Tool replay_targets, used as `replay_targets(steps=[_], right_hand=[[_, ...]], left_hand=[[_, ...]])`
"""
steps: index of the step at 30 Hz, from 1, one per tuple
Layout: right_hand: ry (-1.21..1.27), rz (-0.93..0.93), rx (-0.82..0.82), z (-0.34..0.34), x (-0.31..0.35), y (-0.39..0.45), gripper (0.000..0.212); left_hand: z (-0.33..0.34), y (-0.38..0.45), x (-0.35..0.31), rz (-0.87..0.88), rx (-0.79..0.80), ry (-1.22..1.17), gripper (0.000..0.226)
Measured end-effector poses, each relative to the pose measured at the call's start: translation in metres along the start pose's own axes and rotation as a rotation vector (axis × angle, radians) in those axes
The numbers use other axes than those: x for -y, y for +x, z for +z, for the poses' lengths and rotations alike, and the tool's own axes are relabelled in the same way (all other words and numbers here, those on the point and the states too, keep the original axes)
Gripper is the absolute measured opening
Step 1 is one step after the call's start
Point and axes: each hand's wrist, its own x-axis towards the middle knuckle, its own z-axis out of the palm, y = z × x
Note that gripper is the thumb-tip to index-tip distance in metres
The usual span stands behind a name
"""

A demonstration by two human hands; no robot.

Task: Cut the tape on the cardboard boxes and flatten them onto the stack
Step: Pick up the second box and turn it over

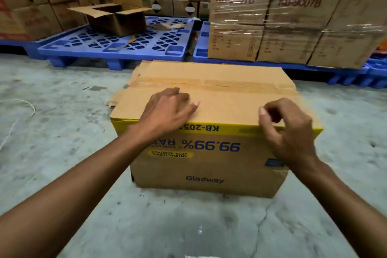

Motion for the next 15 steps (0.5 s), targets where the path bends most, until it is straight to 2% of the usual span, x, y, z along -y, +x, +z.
replay_targets(steps=[2, 4, 6, 8, 10, 11, 12, 15], right_hand=[[0.018, -0.167, 0.22, 0.016, 0.028, -0.027, 0.024], [-0.042, -0.246, 0.683, 0.039, 0.039, -0.07, 0.022], [-0.14, -0.205, 1.198, 0.06, 0.036, -0.113, 0.028], [-0.219, -0.193, 1.481, 0.071, 0.026, -0.151, 0.038], [-0.245, -0.15, 1.636, 0.075, 0.024, -0.18, 0.045], [-0.265, -0.172, 1.661, 0.078, 0.022, -0.183, 0.048], [-0.269, -0.169, 1.701, 0.079, 0.025, -0.199, 0.049], [-0.295, -0.252, 1.679, 0.085, 0.031, -0.204, 0.042]], left_hand=[[0.01, 0.0, -0.023, 0.116, 0.085, 0.008, 0.063], [0.02, -0.004, -0.036, 0.165, 0.132, 0.068, 0.065], [0.024, -0.009, -0.041, 0.2, 0.075, 0.155, 0.069], [0.025, -0.019, -0.047, 0.245, -0.011, 0.234, 0.077], [0.031, -0.03, -0.049, 0.252, -0.089, 0.295, 0.073], [0.028, -0.029, -0.05, 0.242, -0.104, 0.323, 0.07], [0.036, -0.033, -0.053, 0.259, -0.054, 0.312, 0.068], [0.035, -0.031, -0.048, 0.247, -0.103, 0.322, 0.067]])
